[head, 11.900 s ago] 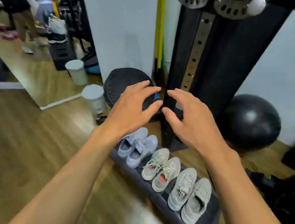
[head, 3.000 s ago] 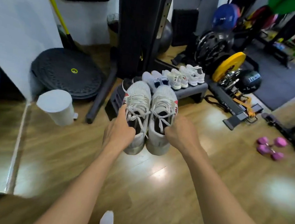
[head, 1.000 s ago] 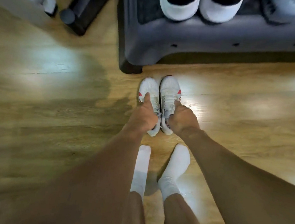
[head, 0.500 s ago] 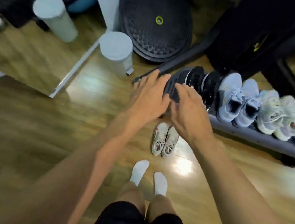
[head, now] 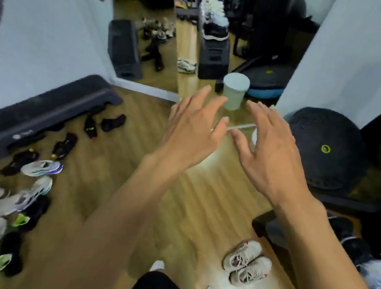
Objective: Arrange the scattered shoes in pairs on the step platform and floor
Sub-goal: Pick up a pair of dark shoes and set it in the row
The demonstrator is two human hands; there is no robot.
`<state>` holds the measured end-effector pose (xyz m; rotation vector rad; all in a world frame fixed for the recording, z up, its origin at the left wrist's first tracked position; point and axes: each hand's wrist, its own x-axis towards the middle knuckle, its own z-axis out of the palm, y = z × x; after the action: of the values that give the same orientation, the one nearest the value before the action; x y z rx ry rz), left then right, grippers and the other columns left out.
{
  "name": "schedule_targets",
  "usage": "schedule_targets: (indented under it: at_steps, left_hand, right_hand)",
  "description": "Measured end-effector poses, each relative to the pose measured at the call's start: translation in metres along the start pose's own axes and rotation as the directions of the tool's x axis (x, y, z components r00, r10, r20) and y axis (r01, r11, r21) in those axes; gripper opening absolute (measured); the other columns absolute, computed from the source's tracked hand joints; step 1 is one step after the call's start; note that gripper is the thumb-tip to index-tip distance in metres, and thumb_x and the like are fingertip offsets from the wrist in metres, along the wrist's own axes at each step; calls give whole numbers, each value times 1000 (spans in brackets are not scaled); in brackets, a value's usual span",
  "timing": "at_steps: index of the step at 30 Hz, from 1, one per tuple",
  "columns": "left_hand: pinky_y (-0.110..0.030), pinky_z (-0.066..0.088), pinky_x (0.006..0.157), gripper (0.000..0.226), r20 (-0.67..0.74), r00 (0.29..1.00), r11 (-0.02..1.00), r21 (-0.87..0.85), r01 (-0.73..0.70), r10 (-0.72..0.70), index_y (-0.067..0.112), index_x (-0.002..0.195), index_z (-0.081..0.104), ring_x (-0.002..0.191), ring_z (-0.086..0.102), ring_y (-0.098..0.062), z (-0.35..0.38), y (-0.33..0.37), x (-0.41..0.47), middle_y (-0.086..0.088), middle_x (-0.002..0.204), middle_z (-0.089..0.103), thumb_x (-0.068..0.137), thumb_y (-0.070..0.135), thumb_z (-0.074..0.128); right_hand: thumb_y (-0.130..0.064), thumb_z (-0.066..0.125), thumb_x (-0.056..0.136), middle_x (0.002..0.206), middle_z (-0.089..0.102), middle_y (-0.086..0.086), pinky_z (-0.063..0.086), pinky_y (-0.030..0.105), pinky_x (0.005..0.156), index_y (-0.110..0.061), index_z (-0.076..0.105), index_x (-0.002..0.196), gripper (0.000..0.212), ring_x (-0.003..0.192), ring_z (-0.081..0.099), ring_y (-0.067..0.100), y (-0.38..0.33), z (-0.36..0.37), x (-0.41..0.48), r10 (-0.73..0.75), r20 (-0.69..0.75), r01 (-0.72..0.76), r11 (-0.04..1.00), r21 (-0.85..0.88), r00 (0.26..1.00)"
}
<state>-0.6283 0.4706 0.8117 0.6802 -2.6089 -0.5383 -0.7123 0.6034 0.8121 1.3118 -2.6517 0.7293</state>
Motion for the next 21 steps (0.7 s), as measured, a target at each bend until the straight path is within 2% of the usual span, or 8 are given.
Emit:
schedule_targets:
  at_steps: [5,9,15,21]
  left_hand:
    - [-46,21,112,43,-148,971,976,77,203,-190,31,137,43,140,26,-21,-78,-83,-28,-1,154,27,95,42,40]
    - [-45,23,111,42,-231,925,937,107,333,-302,30,134,46,137,31,-23,-124,-161,-60,-2,152,32,94,41,42]
    - [-42,23,112,42,-260,866,871,137,472,-428,29,135,46,137,31,-23,-165,-273,-95,-2,150,33,94,42,41]
    - [-41,21,114,42,-255,811,825,76,560,-527,28,135,46,140,27,-23,-181,-375,-87,-1,151,32,96,41,42]
  right_hand:
    - [-46,42,95,151,35,5,21,36,118,-20,34,145,58,143,24,22,-101,27,38,-233,66,230,972,57,970]
    - [-42,46,94,149,39,8,21,35,116,-17,38,143,56,142,26,23,-184,71,59,-352,94,339,932,127,931]
    - [-44,43,94,151,36,6,28,45,115,-20,35,143,55,143,25,23,-291,152,75,-430,188,393,896,206,883]
    - [-47,39,95,152,34,6,24,42,116,-20,33,145,57,144,23,23,-353,221,113,-465,279,423,884,200,840]
